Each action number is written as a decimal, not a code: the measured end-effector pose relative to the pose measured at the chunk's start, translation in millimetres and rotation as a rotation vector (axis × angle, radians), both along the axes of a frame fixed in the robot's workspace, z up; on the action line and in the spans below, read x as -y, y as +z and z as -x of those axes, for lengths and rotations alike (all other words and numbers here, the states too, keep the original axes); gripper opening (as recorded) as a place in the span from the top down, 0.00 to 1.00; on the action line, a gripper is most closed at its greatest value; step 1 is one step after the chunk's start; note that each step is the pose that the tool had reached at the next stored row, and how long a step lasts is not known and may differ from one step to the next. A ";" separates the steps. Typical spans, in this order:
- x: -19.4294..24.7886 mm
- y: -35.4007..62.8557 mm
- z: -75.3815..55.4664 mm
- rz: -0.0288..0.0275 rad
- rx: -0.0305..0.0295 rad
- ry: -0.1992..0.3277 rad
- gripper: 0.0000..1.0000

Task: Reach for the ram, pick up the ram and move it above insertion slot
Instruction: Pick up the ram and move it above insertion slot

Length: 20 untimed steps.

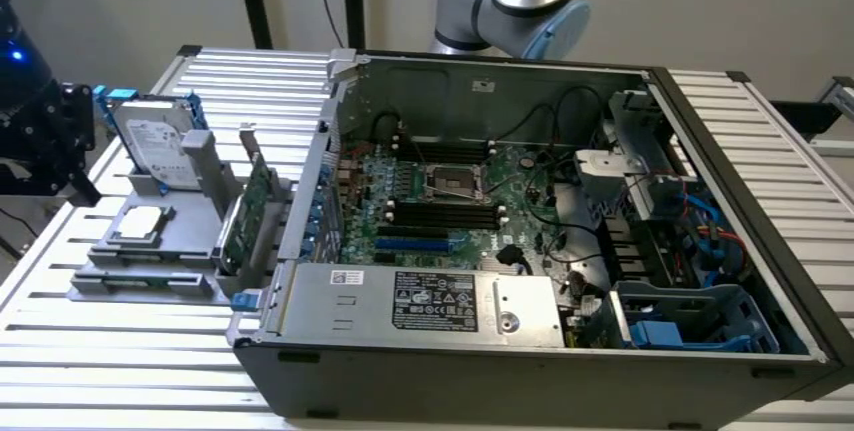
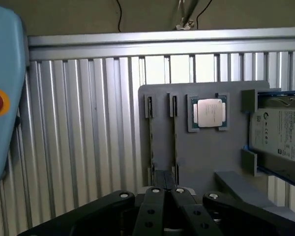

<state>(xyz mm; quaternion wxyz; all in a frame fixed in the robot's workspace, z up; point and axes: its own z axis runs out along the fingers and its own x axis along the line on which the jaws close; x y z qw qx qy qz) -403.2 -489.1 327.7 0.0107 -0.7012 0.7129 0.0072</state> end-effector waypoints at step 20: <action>0.0 -12.5 -1.7 -0.0001 0.0000 0.066 0.64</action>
